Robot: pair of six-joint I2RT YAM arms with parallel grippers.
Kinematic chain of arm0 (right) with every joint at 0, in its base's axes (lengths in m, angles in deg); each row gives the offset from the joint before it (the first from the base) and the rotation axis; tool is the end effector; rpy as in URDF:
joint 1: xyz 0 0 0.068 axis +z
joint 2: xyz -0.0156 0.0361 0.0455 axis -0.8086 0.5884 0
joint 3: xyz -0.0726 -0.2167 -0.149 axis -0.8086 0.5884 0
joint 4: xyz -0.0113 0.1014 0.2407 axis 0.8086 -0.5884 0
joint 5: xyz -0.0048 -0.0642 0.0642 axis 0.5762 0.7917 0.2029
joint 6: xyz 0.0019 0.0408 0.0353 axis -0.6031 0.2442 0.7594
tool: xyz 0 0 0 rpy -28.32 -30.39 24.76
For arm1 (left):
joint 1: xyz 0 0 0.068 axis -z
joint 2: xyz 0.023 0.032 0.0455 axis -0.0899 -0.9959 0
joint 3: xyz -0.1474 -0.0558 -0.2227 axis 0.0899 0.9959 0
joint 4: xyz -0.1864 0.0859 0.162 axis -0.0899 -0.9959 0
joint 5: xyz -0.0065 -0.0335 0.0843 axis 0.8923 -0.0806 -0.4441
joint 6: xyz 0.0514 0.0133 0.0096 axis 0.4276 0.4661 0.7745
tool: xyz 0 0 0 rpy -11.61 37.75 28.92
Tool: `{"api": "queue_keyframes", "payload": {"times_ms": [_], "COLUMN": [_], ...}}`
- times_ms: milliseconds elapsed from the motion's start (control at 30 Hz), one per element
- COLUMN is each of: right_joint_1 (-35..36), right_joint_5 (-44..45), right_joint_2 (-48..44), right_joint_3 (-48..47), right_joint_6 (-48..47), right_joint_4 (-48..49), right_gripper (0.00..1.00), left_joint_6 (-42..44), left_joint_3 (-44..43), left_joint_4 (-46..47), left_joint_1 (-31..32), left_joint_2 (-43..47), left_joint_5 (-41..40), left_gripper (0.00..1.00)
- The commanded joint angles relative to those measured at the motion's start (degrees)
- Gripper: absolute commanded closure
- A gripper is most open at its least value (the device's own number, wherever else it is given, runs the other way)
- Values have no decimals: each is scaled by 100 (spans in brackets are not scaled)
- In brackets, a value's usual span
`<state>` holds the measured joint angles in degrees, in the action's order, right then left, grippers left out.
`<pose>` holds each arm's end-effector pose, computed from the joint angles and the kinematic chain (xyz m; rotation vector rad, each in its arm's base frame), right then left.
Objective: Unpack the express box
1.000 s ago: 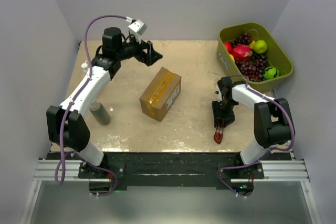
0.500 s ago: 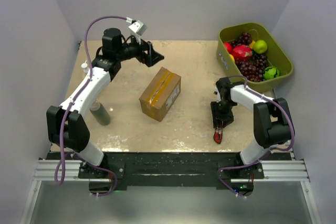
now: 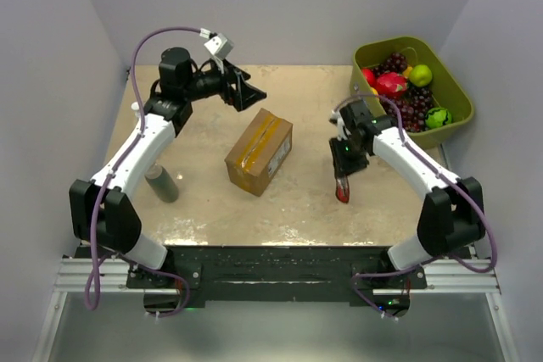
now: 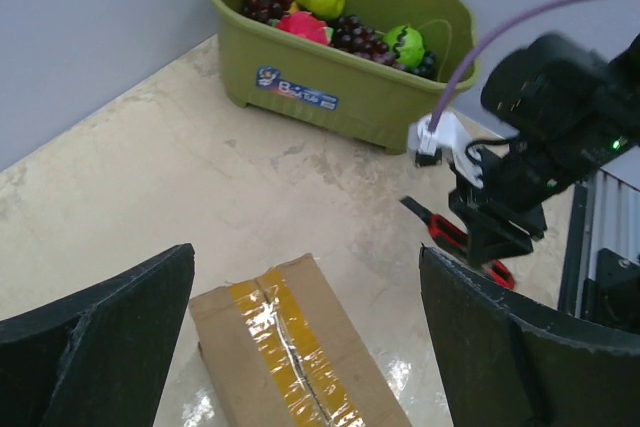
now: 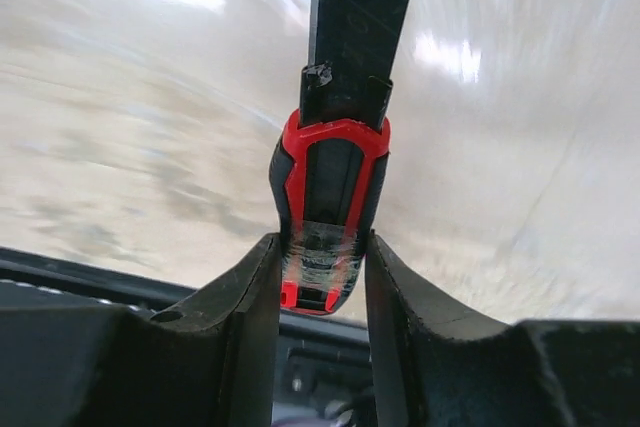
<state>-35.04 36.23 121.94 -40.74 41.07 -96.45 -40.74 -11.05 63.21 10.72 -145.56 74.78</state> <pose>0.2689 0.0940 0.2334 -0.2808 2.8973 0.1564 0.3399 -0.1228 0.3884 0.6821 1.6295 -0.9892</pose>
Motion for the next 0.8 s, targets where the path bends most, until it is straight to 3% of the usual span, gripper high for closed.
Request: {"api": "queue_keyframes", "payload": {"times_ms": [0,133,333,667,767], "right_joint_1": [481,587,841,1175,1246], "right_joint_5": [-393,-622,-500,-192,-183], "right_joint_2": [-565,-767,-803,-724,-785], "right_joint_3": [-1096,-1132,-1342,-1835,-1844], "right_joint_6": [-1162,-2180,-2946,-2869,-2816], "right_joint_4": [315,1112,2020,2188,2188], "right_gripper": [100,100,100,100,100], "left_joint_6": [-353,-950,-1724,-1883,-1970], "left_joint_3": [378,598,607,493,484], "left_joint_4": [533,1427,2113,1931,2027], "left_joint_1": [20,47,213,512,618], "left_joint_2": [102,110,93,-223,-337], "left_joint_5": [787,1138,1367,323,364], "left_gripper": [2,3,2,2,2]}}
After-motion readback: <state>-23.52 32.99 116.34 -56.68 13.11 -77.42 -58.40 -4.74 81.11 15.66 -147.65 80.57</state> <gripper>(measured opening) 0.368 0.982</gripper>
